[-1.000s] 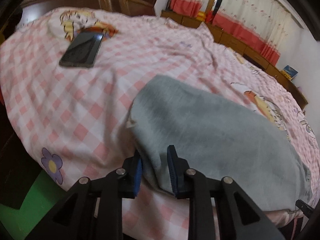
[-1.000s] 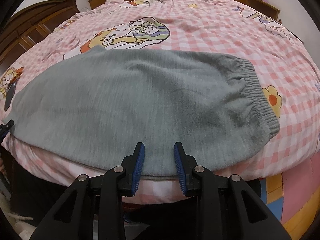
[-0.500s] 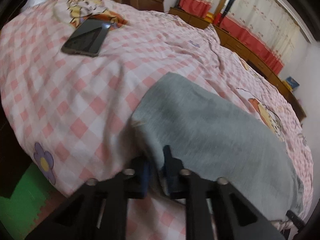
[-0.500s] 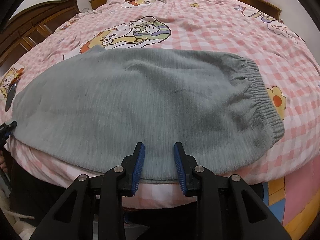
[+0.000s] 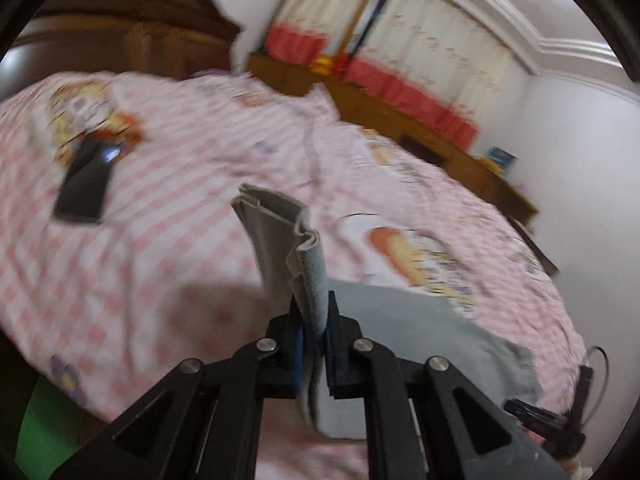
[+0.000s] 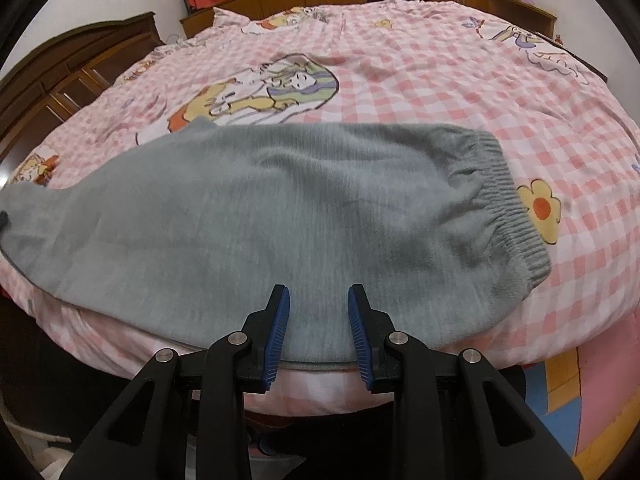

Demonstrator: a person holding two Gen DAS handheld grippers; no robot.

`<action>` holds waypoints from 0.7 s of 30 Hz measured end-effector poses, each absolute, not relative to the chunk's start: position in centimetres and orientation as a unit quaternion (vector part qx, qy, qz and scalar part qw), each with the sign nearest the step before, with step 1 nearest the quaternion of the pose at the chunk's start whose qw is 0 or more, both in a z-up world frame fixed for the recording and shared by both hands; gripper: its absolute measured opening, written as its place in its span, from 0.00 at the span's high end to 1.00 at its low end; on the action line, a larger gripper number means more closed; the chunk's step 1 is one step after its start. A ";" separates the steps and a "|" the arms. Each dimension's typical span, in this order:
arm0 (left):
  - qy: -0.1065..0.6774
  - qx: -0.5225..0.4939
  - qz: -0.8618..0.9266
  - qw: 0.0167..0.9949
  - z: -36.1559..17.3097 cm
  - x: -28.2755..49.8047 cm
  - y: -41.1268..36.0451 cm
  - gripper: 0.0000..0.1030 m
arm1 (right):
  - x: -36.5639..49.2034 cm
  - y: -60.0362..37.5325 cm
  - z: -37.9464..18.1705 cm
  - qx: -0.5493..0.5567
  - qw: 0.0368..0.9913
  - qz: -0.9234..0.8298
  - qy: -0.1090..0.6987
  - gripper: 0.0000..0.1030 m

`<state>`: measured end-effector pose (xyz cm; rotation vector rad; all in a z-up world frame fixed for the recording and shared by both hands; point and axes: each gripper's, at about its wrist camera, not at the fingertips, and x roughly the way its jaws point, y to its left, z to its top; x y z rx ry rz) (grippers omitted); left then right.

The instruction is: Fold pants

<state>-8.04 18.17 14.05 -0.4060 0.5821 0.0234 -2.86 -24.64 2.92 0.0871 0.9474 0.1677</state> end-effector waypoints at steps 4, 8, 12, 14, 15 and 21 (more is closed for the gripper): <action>0.281 -0.176 -0.038 0.943 16.1 -6.8 14.2 0.92 | -3.3 -24.9 3.9 0.047 0.891 0.085 0.444 0.70; 0.295 -0.165 -0.085 0.937 16.4 -4.8 9.8 0.92 | -3.9 -25.0 5.0 0.048 0.896 0.093 0.431 0.70; 0.326 -0.136 -0.120 0.928 15.1 -2.8 4.8 0.92 | -4.2 -25.3 5.4 0.048 0.900 0.092 0.423 0.70; 0.345 -0.126 -0.135 0.920 13.9 -1.9 2.5 0.92 | -4.1 -25.6 5.4 0.051 0.900 0.093 0.423 0.70; 0.353 -0.122 -0.142 0.917 13.2 -1.5 1.5 0.92 | -4.1 -25.8 5.3 0.055 0.899 0.092 0.424 0.70; 0.411 -0.081 -0.167 0.893 9.1 0.4 -3.6 0.92 | -4.0 -26.8 4.4 0.065 0.895 0.090 0.432 0.70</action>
